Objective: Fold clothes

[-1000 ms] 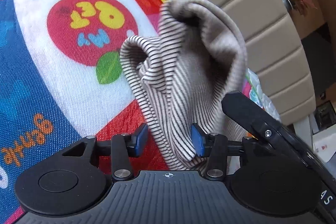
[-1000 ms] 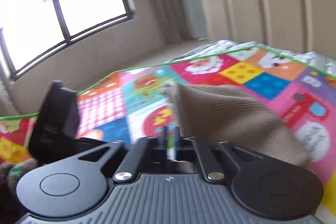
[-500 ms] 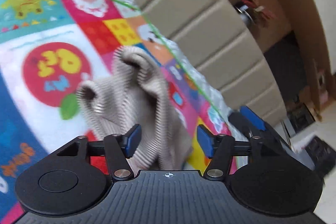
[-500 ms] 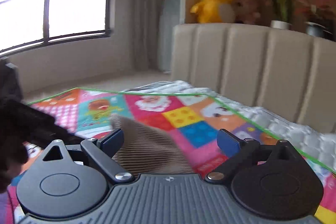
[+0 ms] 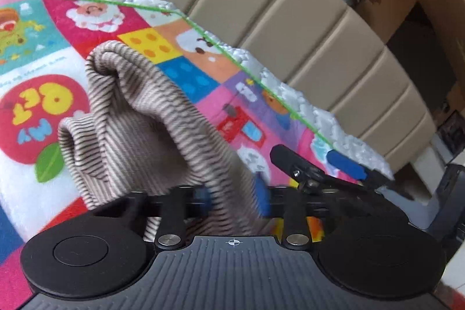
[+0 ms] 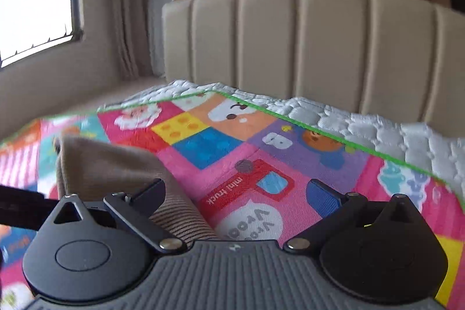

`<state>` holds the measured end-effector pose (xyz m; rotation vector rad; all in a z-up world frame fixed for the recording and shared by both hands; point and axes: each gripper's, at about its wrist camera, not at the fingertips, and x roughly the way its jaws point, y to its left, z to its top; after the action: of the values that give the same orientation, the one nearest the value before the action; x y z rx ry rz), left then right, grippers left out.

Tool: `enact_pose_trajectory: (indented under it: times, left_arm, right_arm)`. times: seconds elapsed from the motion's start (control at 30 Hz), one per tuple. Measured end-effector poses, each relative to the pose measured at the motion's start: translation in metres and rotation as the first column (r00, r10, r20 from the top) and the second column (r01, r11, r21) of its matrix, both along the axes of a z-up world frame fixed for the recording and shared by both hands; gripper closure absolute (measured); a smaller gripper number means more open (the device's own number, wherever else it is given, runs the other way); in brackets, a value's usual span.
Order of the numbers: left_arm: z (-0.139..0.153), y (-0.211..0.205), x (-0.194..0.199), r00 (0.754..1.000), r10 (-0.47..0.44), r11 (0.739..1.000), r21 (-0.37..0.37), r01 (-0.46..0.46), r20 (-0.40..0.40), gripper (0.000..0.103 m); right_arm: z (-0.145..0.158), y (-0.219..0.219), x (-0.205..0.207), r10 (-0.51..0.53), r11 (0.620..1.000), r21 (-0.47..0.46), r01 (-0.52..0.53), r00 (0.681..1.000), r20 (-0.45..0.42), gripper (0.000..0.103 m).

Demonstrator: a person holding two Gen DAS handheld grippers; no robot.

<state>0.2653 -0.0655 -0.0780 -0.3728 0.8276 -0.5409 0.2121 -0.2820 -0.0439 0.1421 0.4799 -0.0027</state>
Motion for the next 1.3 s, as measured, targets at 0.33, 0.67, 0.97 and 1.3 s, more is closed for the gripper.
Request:
enact_pose_trajectory:
  times: [0.33, 0.67, 0.97, 1.3]
  left_arm:
    - [-0.022, 0.095, 0.022, 0.968, 0.224, 0.974, -0.02, -0.228, -0.115, 0.091]
    - [-0.034, 0.099, 0.021, 0.978, 0.173, 0.984, -0.019, -0.176, -0.117, 0.088]
    - [-0.037, 0.108, 0.024, 0.975, 0.155, 0.983, -0.07, -0.168, -0.158, 0.087]
    - [-0.046, 0.12, 0.031, 0.967, 0.159, 0.976, -0.119, -0.185, -0.2, 0.087]
  right_arm:
    - [-0.016, 0.034, 0.007, 0.169, 0.985, -0.012, -0.17, 0.984, -0.046, 0.0]
    - [-0.052, 0.113, -0.005, 0.32, 0.856, -0.372, -0.359, 0.933, -0.165, 0.0]
    - [0.019, 0.118, 0.077, 0.395, 0.872, -0.269, -0.409, 0.913, -0.108, 0.0]
    - [-0.04, 0.145, 0.132, 0.323, 0.862, -0.282, -0.421, 0.886, -0.333, 0.0]
